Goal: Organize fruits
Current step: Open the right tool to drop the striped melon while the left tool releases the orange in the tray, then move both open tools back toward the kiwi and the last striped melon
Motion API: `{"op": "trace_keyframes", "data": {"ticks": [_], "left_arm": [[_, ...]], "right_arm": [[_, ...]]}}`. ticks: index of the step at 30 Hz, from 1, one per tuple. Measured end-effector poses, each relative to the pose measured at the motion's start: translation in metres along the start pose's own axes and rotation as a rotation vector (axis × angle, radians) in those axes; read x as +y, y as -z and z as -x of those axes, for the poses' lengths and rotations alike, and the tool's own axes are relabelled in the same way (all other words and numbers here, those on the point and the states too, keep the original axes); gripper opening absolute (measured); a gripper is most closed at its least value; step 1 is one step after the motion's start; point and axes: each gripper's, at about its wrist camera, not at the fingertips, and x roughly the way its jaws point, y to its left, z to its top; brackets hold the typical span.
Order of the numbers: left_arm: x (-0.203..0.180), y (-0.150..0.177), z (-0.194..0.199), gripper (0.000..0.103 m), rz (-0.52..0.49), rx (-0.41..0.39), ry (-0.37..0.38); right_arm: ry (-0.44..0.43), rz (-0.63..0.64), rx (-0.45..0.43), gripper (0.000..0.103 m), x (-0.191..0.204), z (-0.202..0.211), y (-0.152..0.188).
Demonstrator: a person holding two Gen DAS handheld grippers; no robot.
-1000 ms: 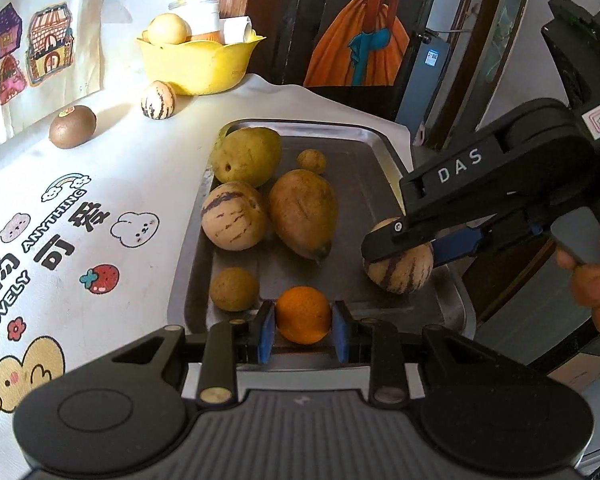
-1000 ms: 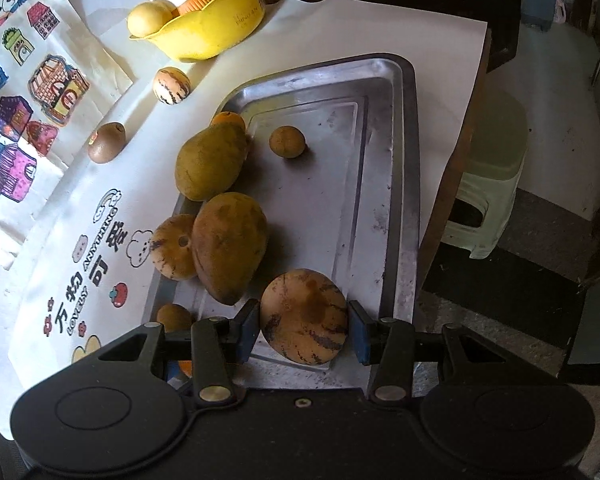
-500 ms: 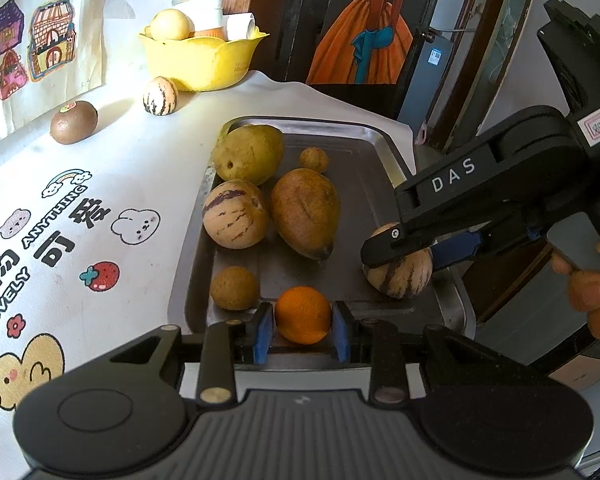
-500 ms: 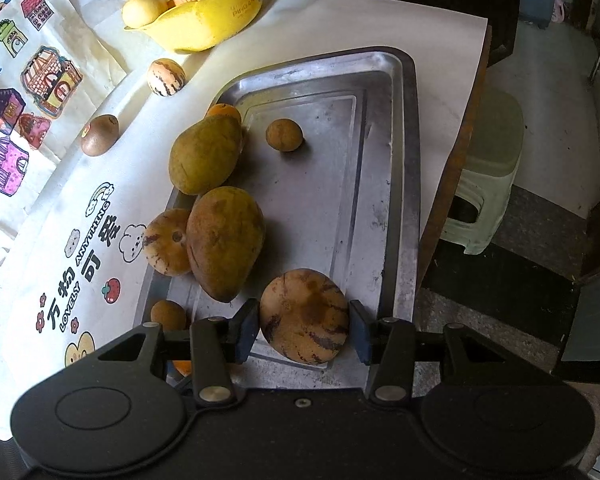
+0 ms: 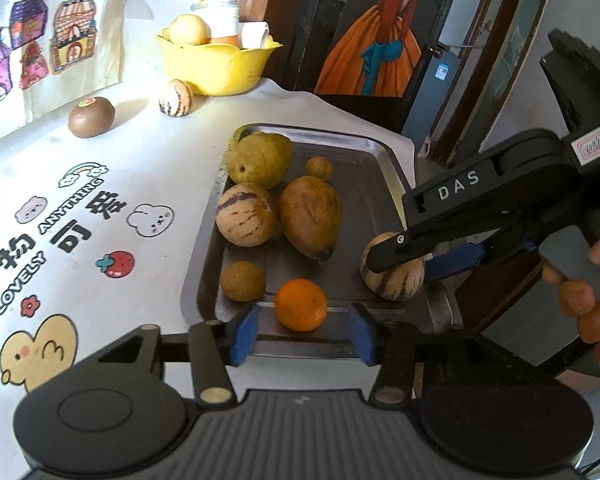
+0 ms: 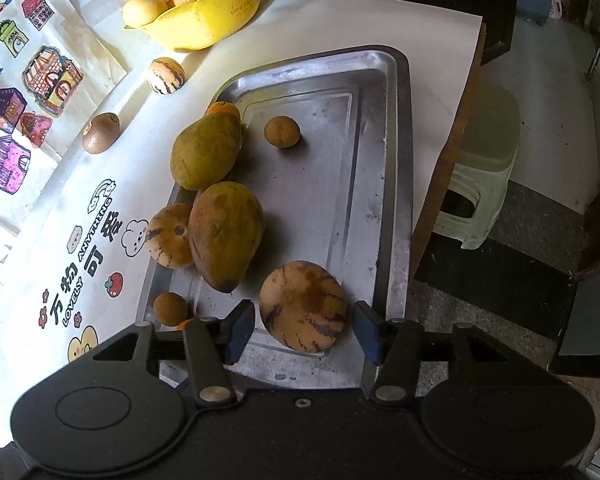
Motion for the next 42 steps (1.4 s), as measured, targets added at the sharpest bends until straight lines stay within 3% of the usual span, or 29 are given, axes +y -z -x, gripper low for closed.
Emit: {"op": "trace_keyframes", "data": {"ticks": [4, 10, 18, 26, 32, 36, 42], "left_arm": [[0.009, 0.001, 0.014, 0.083, 0.067, -0.030, -0.019], [0.032, 0.003, 0.039, 0.102, 0.170, -0.068, -0.059], [0.067, 0.006, 0.052, 0.103, 0.267, -0.001, -0.137], [0.108, 0.019, 0.065, 0.103, 0.331, 0.096, -0.202], [0.130, 0.024, 0.073, 0.103, 0.294, 0.172, -0.213], [0.138, 0.026, 0.080, 0.102, 0.274, 0.178, -0.220], [0.151, 0.022, 0.089, 0.103, 0.270, 0.160, -0.247]], "right_arm": [[-0.002, 0.007, -0.010, 0.073, 0.002, 0.009, 0.003], [0.009, 0.032, -0.033, 0.085, 0.007, 0.028, 0.010], [0.036, 0.095, -0.017, 0.102, 0.026, 0.046, 0.035], [0.045, 0.193, 0.044, 0.102, 0.055, 0.054, 0.073], [0.029, 0.253, 0.133, 0.102, 0.081, 0.047, 0.104], [-0.016, 0.279, 0.190, 0.102, 0.106, 0.041, 0.118], [-0.046, 0.361, 0.180, 0.102, 0.148, 0.046, 0.119]]}}
